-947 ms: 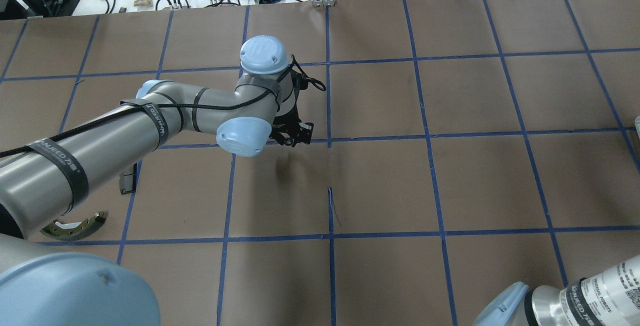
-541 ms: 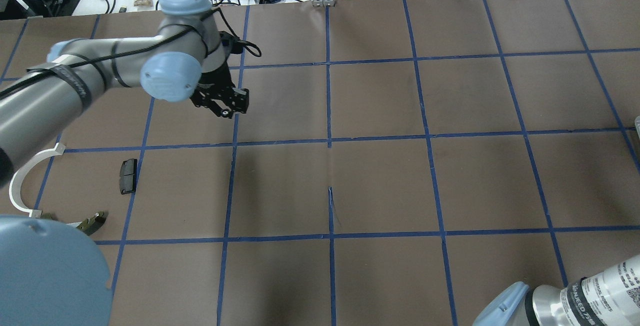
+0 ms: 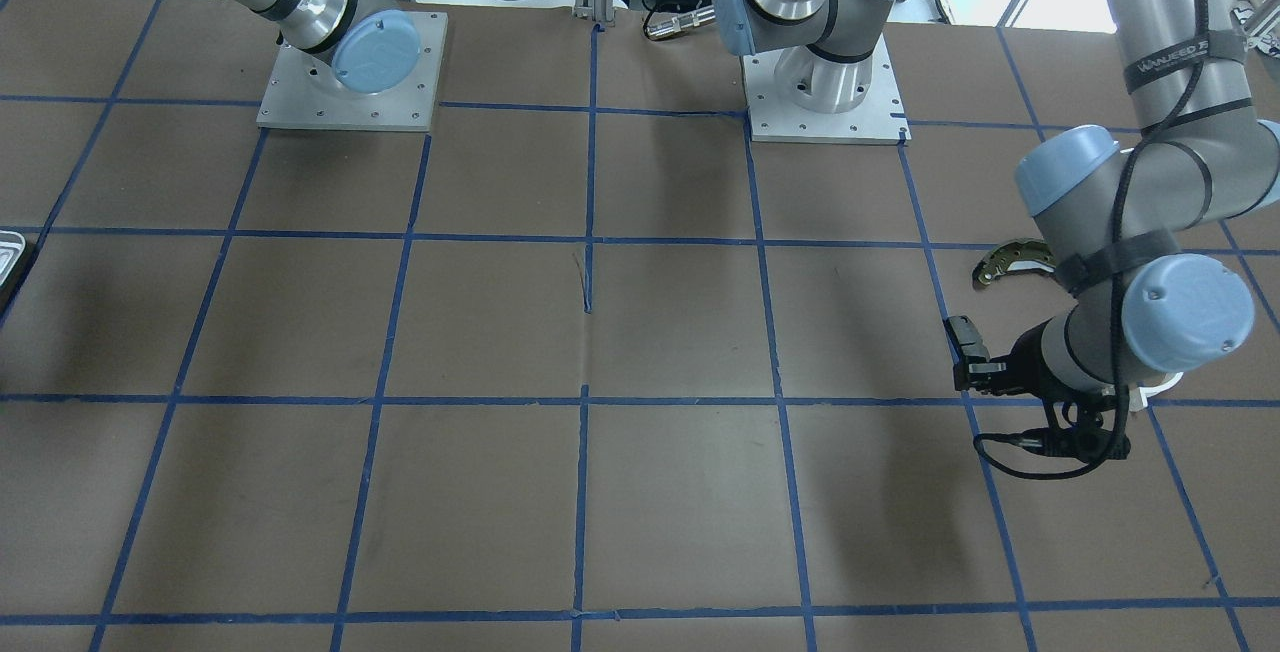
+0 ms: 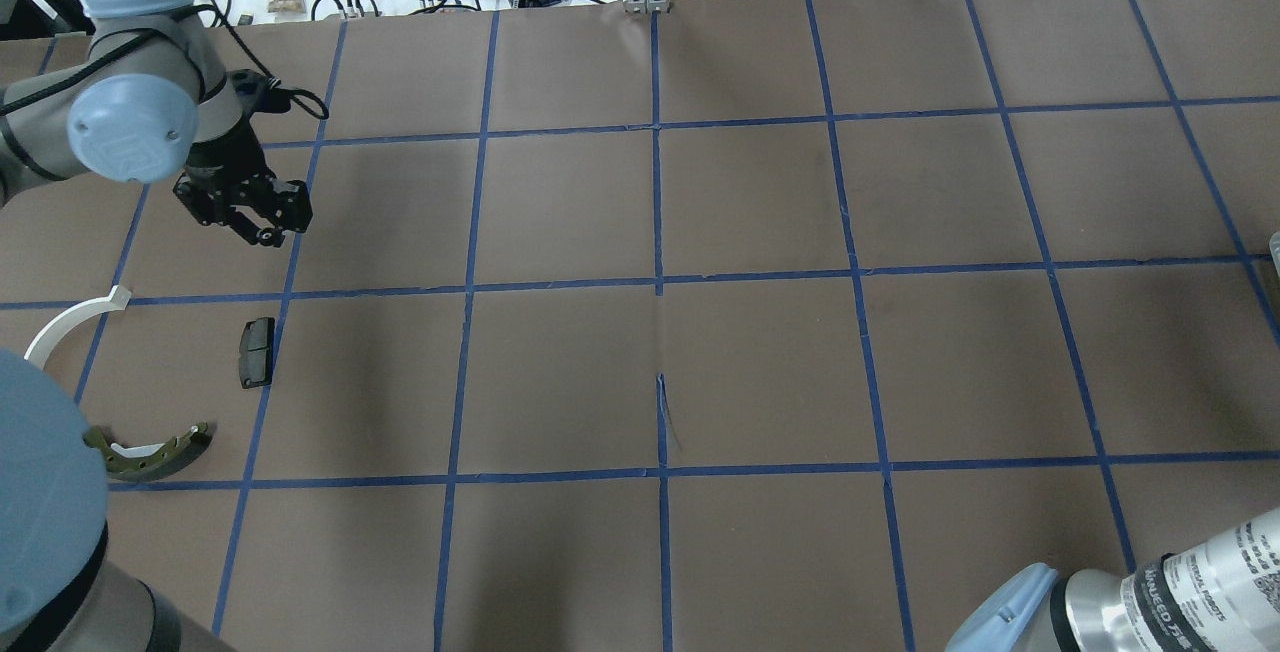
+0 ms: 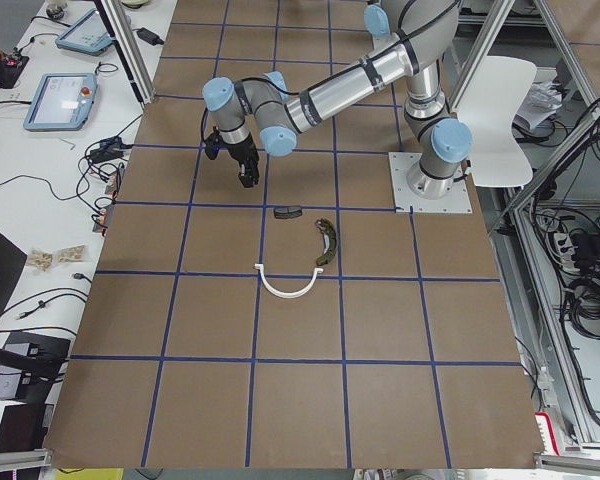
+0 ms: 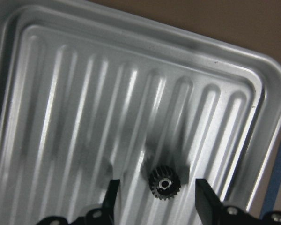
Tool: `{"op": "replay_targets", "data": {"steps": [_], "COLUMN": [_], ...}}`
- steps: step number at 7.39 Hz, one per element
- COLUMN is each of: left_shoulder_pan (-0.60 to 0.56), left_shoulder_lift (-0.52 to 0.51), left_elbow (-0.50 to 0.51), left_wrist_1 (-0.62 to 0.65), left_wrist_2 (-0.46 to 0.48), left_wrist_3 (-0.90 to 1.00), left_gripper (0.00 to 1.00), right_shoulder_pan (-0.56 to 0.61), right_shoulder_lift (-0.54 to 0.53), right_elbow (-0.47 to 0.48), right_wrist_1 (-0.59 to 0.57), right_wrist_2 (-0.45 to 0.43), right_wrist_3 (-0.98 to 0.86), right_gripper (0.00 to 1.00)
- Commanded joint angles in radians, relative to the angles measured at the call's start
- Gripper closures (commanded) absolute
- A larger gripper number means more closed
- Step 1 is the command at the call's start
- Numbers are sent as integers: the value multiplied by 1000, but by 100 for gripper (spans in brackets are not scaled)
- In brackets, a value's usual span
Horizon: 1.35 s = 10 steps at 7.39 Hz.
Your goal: Place bearing gear from tray to pile
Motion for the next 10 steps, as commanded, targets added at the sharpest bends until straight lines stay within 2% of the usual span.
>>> {"op": "replay_targets", "data": {"steps": [1,2,3,5,6,8,10], "left_shoulder_pan": [123,154,171,229,243,245,247], "left_shoulder_lift": [-4,-10,-17,-19,-20,-8,-4], "left_elbow": [-49,-53,-56,-108,-136,-182,-208], "left_wrist_1": [33,33,32,41,99,132,133], "left_wrist_2": [-1,-1,-7,-7,-7,-4,-8], "left_wrist_3": [79,110,119,152,174,172,172], "left_gripper": [100,100,100,100,100,100,100], "right_shoulder_pan": [0,0,0,0,0,3,58], "right_shoulder_lift": [2,4,7,7,5,-9,-80], "right_elbow": [-2,-2,-2,-1,-1,-1,8], "right_wrist_1": [-9,-13,-12,-12,-12,-45,-30], "right_wrist_2": [-3,-3,-1,-6,-3,-3,9], "right_wrist_3": [-1,-1,-1,1,1,16,27], "right_gripper": [49,60,60,74,81,89,92]}}
